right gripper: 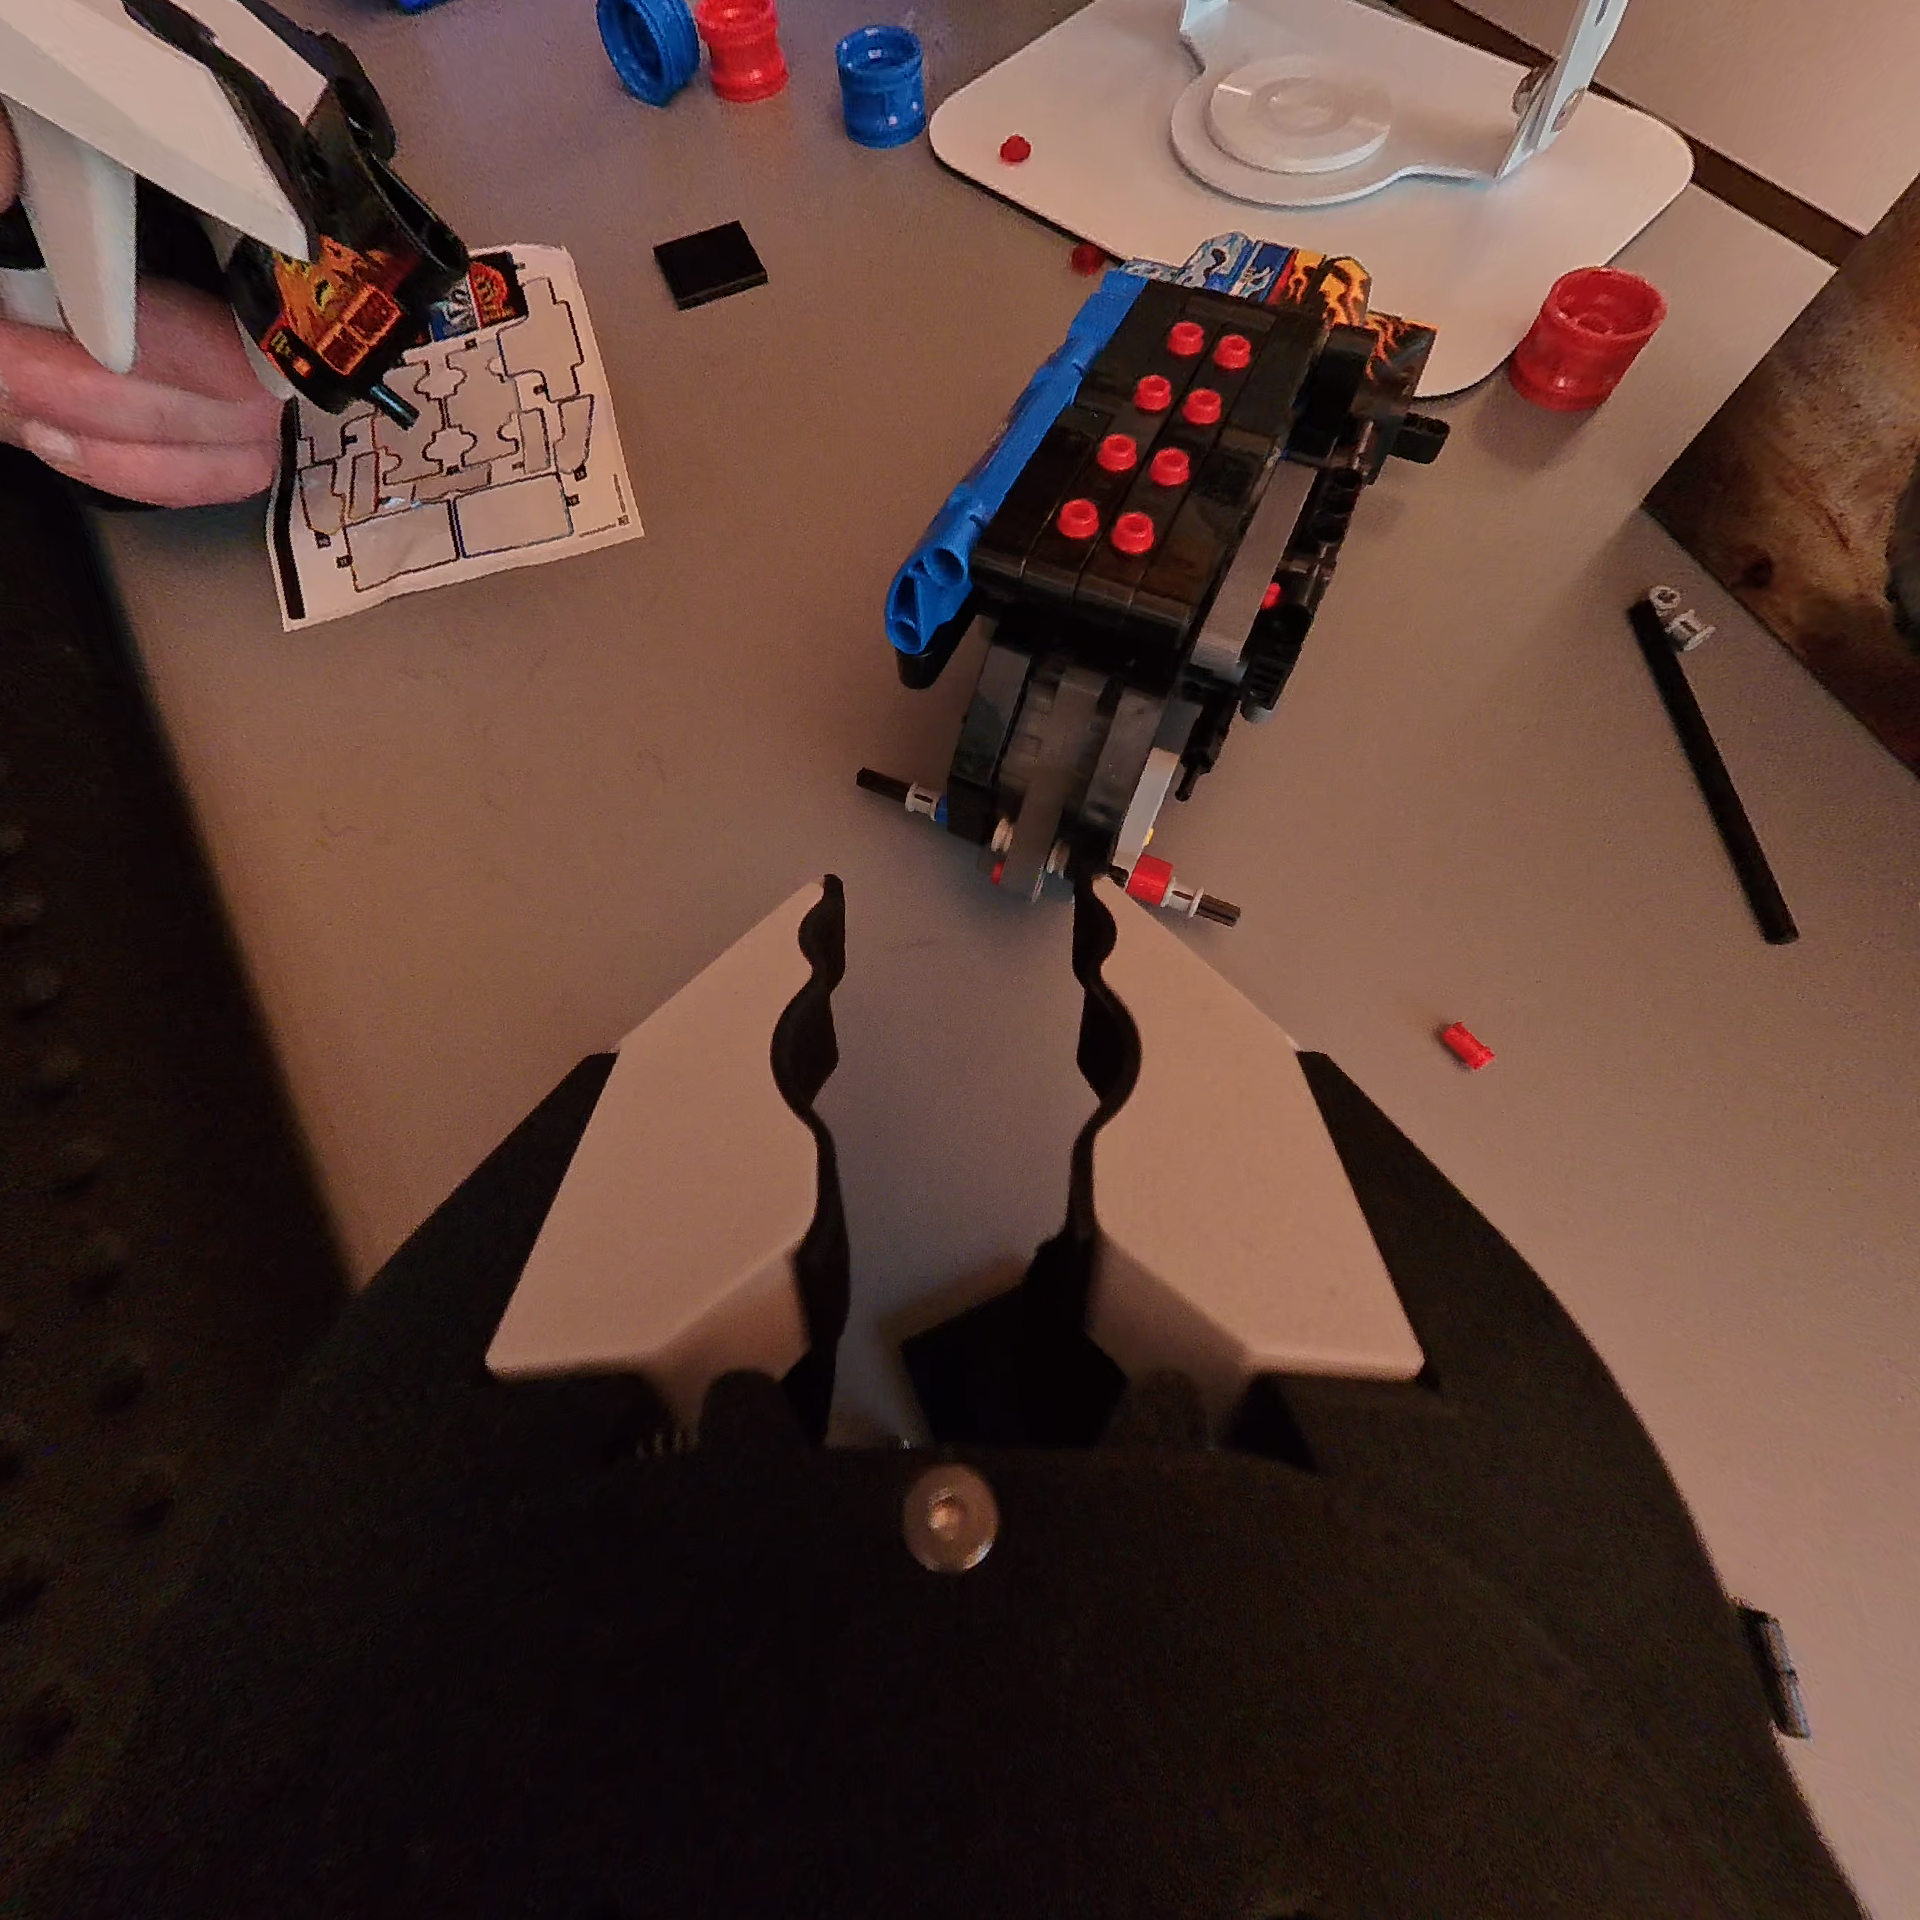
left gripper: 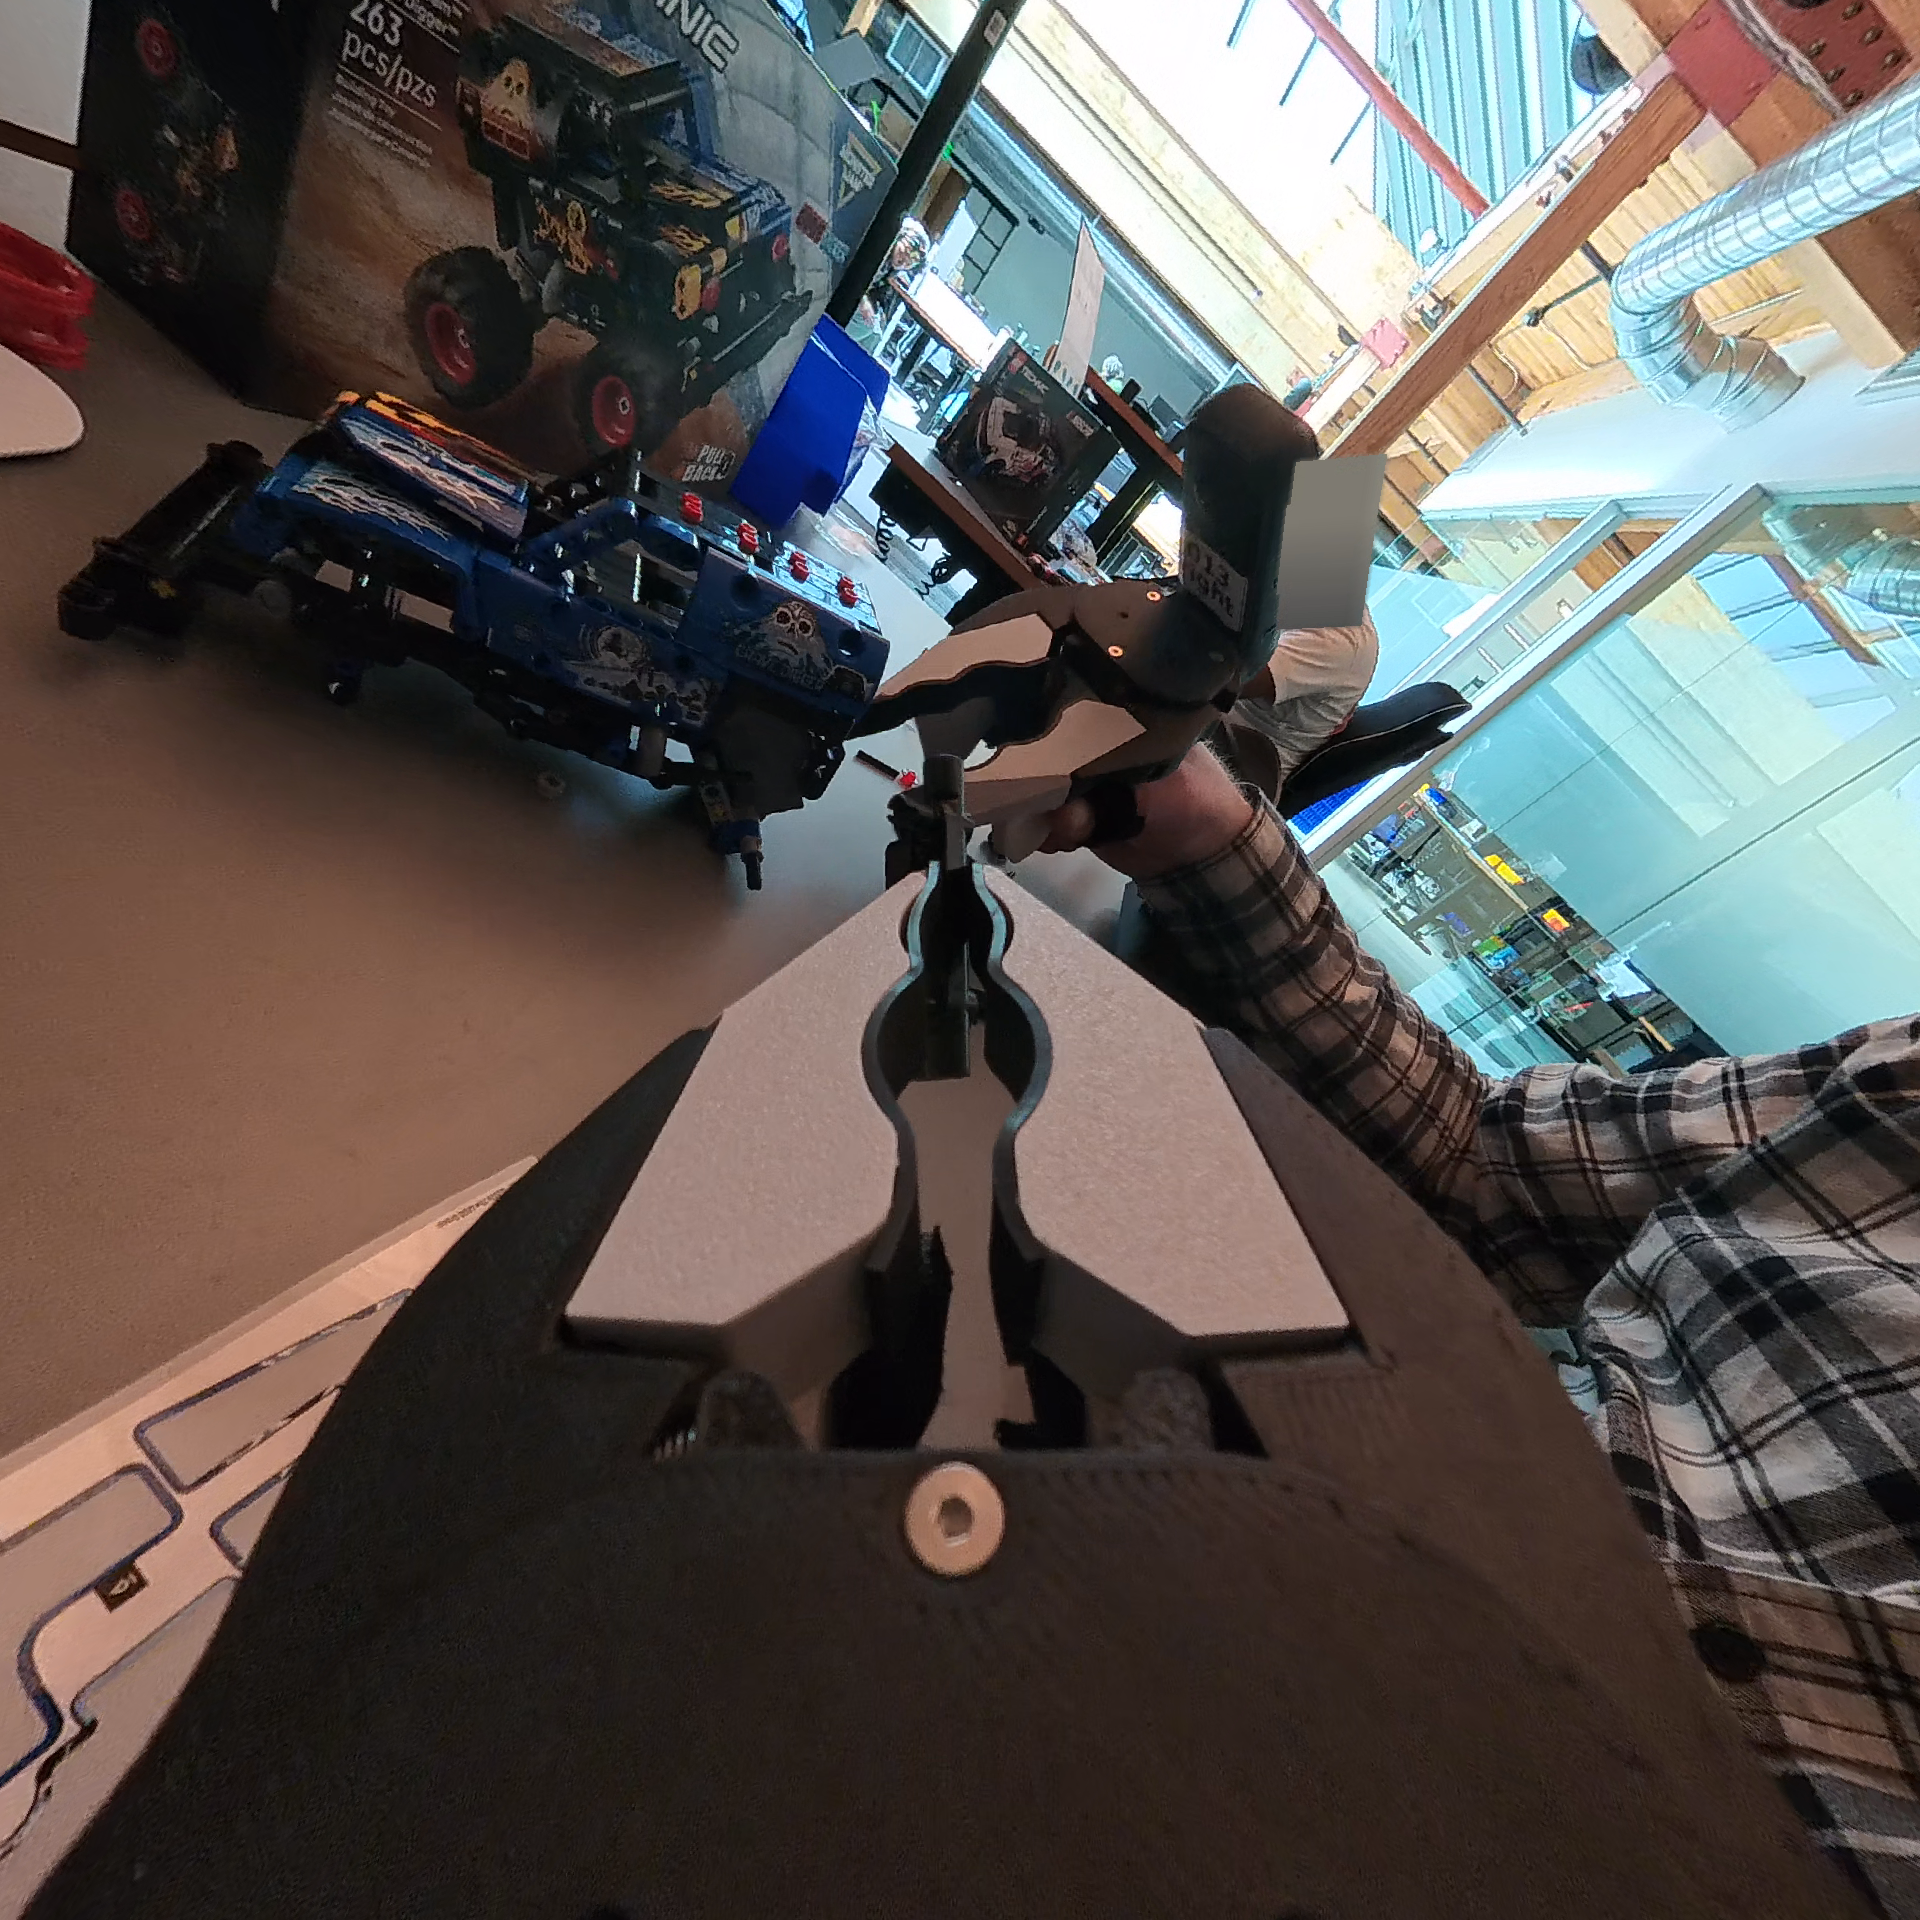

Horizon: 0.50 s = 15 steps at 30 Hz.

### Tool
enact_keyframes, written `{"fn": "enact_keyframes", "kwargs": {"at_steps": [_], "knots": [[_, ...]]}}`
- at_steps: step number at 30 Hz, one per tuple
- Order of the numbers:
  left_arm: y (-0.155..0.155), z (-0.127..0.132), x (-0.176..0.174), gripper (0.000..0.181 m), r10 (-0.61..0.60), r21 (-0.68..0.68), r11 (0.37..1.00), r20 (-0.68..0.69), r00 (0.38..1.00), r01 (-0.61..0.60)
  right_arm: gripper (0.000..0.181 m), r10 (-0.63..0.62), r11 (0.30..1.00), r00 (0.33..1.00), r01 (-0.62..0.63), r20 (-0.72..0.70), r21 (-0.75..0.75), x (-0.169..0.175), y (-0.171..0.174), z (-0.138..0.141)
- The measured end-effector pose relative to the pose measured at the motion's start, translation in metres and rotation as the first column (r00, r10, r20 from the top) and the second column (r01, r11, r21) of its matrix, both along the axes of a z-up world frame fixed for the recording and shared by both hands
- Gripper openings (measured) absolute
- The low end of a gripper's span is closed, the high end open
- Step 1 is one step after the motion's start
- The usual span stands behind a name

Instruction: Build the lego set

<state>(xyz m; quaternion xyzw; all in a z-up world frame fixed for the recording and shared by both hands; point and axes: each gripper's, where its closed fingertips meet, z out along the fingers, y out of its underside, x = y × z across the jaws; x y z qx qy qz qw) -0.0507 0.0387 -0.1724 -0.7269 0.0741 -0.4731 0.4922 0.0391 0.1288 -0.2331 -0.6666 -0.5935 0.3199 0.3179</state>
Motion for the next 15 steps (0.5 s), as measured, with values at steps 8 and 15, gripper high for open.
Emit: {"fn": "enact_keyframes", "kwargs": {"at_steps": [8, 15], "knots": [[0.0, 0.0, 0.005, 0.001, -0.022, -0.007, 1.0, 0.007, 1.0, 0.022, 0.035, 0.024, 1.0, 0.995, -0.023, -0.098, 0.008, 0.003, -0.011, 0.019], [-0.003, 0.006, 0.011, 0.001, -0.061, 0.017, 0.998, 0.031, 0.998, 0.061, 0.028, 0.157, 0.986, 0.942, -0.168, -0.297, -0.01, -0.029, -0.072, 0.058]]}}
